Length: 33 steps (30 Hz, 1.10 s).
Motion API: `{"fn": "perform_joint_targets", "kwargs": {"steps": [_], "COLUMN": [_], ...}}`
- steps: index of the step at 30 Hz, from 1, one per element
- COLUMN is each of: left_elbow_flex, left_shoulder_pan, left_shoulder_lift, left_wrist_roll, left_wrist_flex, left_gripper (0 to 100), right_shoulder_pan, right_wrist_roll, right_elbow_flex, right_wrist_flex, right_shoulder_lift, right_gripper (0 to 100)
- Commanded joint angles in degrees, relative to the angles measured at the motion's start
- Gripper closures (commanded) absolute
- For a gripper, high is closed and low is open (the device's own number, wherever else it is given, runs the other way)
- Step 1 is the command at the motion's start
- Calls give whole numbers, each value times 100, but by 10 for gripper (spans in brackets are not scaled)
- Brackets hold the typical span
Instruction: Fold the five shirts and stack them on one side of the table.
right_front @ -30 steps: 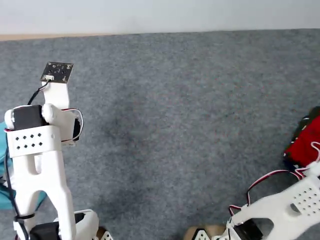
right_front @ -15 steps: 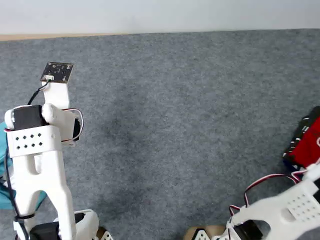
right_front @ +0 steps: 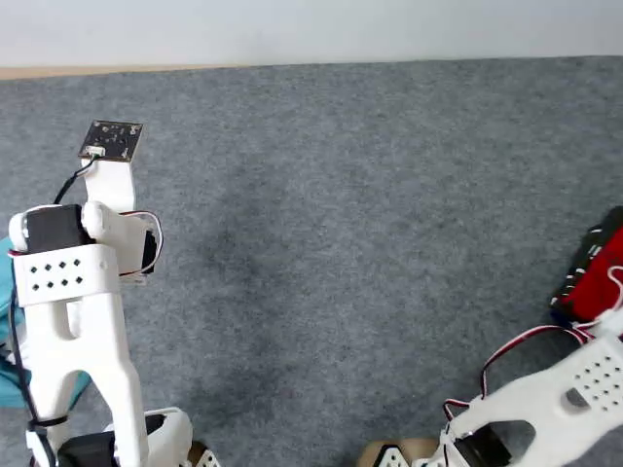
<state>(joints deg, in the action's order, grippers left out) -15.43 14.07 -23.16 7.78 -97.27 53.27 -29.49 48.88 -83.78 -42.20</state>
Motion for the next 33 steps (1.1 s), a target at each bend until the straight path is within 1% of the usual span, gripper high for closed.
{"fn": "perform_joint_targets", "kwargs": {"steps": [1,4,9,12,17,23,27,30,33], "left_elbow_flex": [215,215,215,215,215,224,224,224,224], "left_shoulder_pan": [-9,-9,-9,-9,-9,-9,-9,-9,-9], "left_shoulder_lift": [-185,-185,-185,-185,-185,-193,-193,-193,-193], "left_wrist_roll": [35,35,35,35,35,35,44,44,44], "left_wrist_flex": [-62,-62,-62,-62,-44,-62,-62,-62,-62], "left_gripper": [994,994,994,994,994,994,994,994,994], "right_shoulder_pan": [119,66,4,4,48,119,136,136,110], "right_wrist_roll": [35,26,62,62,35,44,44,53,62], "right_elbow_flex": [264,369,1380,2040,2462,2505,2505,2541,3042], "right_wrist_flex": [418,479,-286,-426,-119,664,998,1007,690], "right_shoulder_lift": [-365,-673,-303,-163,-418,-1481,-2026,-2097,-1886], "right_gripper": [974,974,974,974,974,974,974,974,974]}}
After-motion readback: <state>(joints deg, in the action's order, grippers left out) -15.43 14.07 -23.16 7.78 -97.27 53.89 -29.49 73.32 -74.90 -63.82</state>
